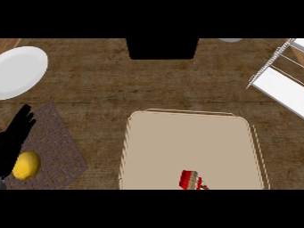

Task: Pick the squash from the tray and place it in the tiered shelf

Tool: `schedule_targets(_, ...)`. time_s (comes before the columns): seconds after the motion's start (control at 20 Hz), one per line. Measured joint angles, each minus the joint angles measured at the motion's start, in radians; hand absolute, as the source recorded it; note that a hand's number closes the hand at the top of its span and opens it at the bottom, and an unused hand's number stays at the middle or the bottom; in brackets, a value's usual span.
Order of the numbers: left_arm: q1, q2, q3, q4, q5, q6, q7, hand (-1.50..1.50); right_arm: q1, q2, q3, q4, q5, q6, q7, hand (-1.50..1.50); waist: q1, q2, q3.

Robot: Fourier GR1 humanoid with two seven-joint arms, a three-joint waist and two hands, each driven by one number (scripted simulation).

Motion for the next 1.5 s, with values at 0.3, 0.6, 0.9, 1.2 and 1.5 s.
schedule_targets(0.3, -0.028, -0.008, 0.001, 0.015, -0.012, -0.002, 0.012, 0.00, -0.111, -0.087, -0.030, 0.021, 0.023, 0.026, 0.023, 1.50, 0.004, 0.001, -0.001)
schedule_targets(0.6, -0.023, -0.011, 0.003, -0.011, -0.011, -0.007, 0.030, 0.00, -0.186, -0.219, -0.089, 0.127, 0.028, 0.094, -0.002, 1.50, 0.006, 0.001, -0.001)
schedule_targets(0.9, -0.035, -0.020, 0.002, -0.015, -0.024, 0.000, 0.046, 0.00, -0.283, -0.313, -0.117, 0.305, 0.034, 0.133, -0.040, 1.50, 0.012, 0.003, 0.000)
schedule_targets(1.2, -0.039, -0.033, 0.004, -0.004, -0.039, 0.003, 0.033, 0.00, -0.290, -0.356, -0.100, 0.456, 0.117, 0.109, -0.085, 1.50, 0.014, 0.005, 0.000)
schedule_targets(1.5, -0.023, -0.038, 0.017, -0.014, -0.037, -0.014, 0.028, 0.00, -0.282, -0.405, -0.120, 0.622, 0.161, 0.027, -0.175, 1.50, 0.015, 0.005, 0.001)
